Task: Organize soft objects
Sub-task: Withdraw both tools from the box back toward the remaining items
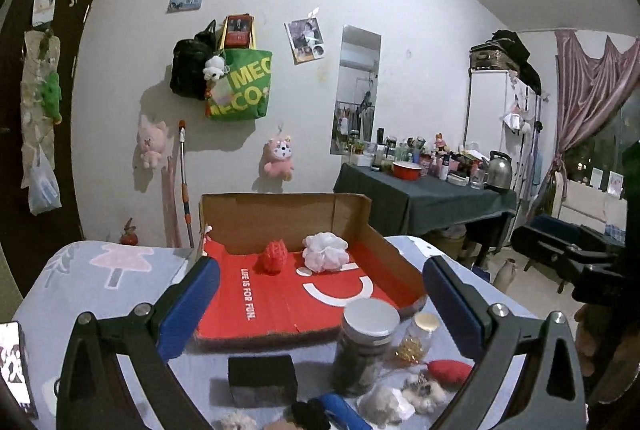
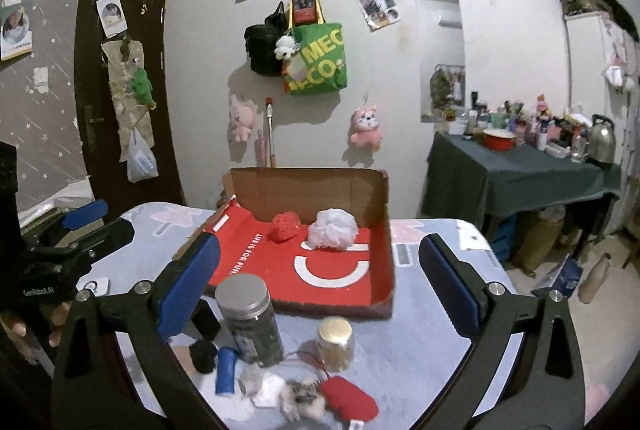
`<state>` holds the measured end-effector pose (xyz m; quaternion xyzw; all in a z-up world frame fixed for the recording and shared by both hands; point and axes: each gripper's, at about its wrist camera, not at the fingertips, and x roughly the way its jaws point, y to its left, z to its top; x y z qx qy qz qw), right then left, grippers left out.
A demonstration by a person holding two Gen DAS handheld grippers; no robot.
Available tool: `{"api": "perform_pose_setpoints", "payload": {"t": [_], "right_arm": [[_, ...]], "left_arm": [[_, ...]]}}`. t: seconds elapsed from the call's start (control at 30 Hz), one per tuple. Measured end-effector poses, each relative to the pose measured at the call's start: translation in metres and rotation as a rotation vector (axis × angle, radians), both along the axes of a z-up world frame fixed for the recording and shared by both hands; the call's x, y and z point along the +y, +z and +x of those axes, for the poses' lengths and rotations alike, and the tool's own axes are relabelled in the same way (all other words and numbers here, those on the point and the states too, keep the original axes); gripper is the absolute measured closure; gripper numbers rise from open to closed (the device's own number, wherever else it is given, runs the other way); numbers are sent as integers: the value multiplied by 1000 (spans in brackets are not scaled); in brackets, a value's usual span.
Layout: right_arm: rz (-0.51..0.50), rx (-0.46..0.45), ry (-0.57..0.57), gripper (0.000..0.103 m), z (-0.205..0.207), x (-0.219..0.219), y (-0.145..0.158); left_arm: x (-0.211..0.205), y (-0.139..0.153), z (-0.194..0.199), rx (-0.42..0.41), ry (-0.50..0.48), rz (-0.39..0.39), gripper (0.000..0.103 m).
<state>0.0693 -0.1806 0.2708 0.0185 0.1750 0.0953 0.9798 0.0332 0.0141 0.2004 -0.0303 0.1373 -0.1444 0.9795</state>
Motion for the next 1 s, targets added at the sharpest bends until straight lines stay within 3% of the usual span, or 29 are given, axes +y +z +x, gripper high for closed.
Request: {"api": "perform_pose_setpoints", "payload": {"t": [0.27, 0.43, 0.73, 1.0], "right_arm": [[-69, -116, -107, 1, -56, 9, -38], [-66, -115, -126, 1, -72, 11, -75], [-75, -22, -117, 1, -71, 20, -133], [-66, 97, -100, 1, -53, 25, -170]], "left_arm": [[-18, -45, -40, -69, 95, 30, 0], [-23, -79, -57, -105, 137, 60, 0], [-18, -128, -45, 40, 140, 59, 0], [-9, -149, -33, 135, 146, 74, 0]]}}
